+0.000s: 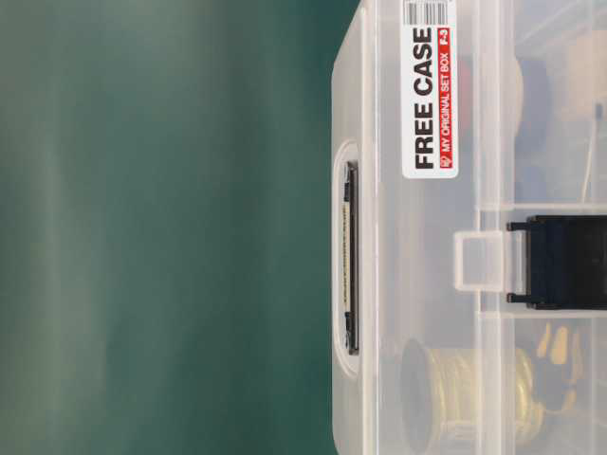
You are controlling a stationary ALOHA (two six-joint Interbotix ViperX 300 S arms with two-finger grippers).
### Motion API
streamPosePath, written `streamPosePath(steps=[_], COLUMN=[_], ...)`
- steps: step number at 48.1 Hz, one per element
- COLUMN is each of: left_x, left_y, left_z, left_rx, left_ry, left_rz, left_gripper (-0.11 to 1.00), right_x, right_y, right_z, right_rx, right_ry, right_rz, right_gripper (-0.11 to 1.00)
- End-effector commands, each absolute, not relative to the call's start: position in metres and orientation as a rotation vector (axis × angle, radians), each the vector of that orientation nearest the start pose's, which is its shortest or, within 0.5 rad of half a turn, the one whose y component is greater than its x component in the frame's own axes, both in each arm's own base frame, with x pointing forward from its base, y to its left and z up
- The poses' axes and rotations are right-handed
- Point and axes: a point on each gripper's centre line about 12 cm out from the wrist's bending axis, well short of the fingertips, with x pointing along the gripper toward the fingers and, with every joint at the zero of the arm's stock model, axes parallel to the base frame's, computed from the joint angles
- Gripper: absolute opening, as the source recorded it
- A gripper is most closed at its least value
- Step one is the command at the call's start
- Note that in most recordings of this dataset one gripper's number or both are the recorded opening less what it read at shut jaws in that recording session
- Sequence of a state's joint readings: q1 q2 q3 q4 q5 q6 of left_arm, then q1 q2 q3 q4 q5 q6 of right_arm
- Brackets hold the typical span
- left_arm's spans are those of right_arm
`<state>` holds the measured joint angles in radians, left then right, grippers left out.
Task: Open the tool box with both arms.
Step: 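Move both grippers to the front corners of the clear box lid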
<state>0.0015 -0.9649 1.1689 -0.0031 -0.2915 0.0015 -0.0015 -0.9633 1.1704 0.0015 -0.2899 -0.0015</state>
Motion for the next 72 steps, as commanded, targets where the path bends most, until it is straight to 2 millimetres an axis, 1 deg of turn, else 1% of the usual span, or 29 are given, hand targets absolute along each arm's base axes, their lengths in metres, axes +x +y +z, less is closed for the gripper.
streamPosePath(steps=[1,11,18,27,28,29,31,34,37,38,40,42,44,49,56,64,72], left_x=[0.201,0.200,0.198,0.193,0.192,0.192,0.190,0.189,0.187,0.188,0.188,0.189,0.191,0.196,0.204,0.215,0.224], left_y=[0.002,0.006,0.011,0.026,0.029,0.031,0.035,0.039,0.043,0.044,0.045,0.046,0.047,0.048,0.053,0.060,0.065], left_z=[0.293,0.283,0.271,0.257,0.254,0.252,0.247,0.239,0.228,0.225,0.219,0.213,0.208,0.198,0.190,0.192,0.192], left_rx=[-0.007,-0.002,-0.012,-0.042,-0.049,-0.053,-0.058,-0.067,-0.070,-0.073,-0.075,-0.076,-0.076,-0.083,-0.088,-0.066,-0.037], left_ry=[-0.024,0.078,0.173,0.276,0.293,0.304,0.329,0.367,0.414,0.428,0.452,0.477,0.497,0.543,0.569,0.524,0.506], left_rz=[0.012,0.030,0.055,0.132,0.151,0.161,0.182,0.206,0.227,0.229,0.234,0.236,0.238,0.238,0.251,0.265,0.269], left_gripper=[0.00,0.00,0.00,0.01,0.01,0.02,0.08,0.25,0.44,0.53,0.65,0.76,0.82,0.77,0.78,0.78,0.78], right_x=[0.203,0.214,0.222,0.228,0.229,0.229,0.230,0.233,0.235,0.236,0.238,0.240,0.242,0.248,0.256,0.265,0.268], right_y=[-0.004,-0.020,-0.032,-0.047,-0.048,-0.049,-0.050,-0.052,-0.054,-0.055,-0.057,-0.059,-0.061,-0.065,-0.068,-0.071,-0.072], right_z=[0.303,0.292,0.280,0.259,0.257,0.256,0.251,0.244,0.238,0.236,0.230,0.226,0.223,0.215,0.207,0.203,0.203], right_rx=[-0.001,0.027,0.053,0.096,0.100,0.103,0.106,0.111,0.115,0.118,0.123,0.128,0.131,0.133,0.136,0.134,0.134], right_ry=[-0.098,0.091,0.204,0.310,0.322,0.331,0.352,0.391,0.423,0.435,0.465,0.491,0.509,0.546,0.587,0.608,0.612], right_rz=[-0.019,-0.094,-0.146,-0.211,-0.216,-0.220,-0.224,-0.230,-0.233,-0.237,-0.244,-0.251,-0.256,-0.265,-0.268,-0.267,-0.267], right_gripper=[0.00,0.00,0.00,0.01,0.02,0.05,0.14,0.32,0.53,0.59,0.71,0.80,0.84,0.80,0.82,0.82,0.82])
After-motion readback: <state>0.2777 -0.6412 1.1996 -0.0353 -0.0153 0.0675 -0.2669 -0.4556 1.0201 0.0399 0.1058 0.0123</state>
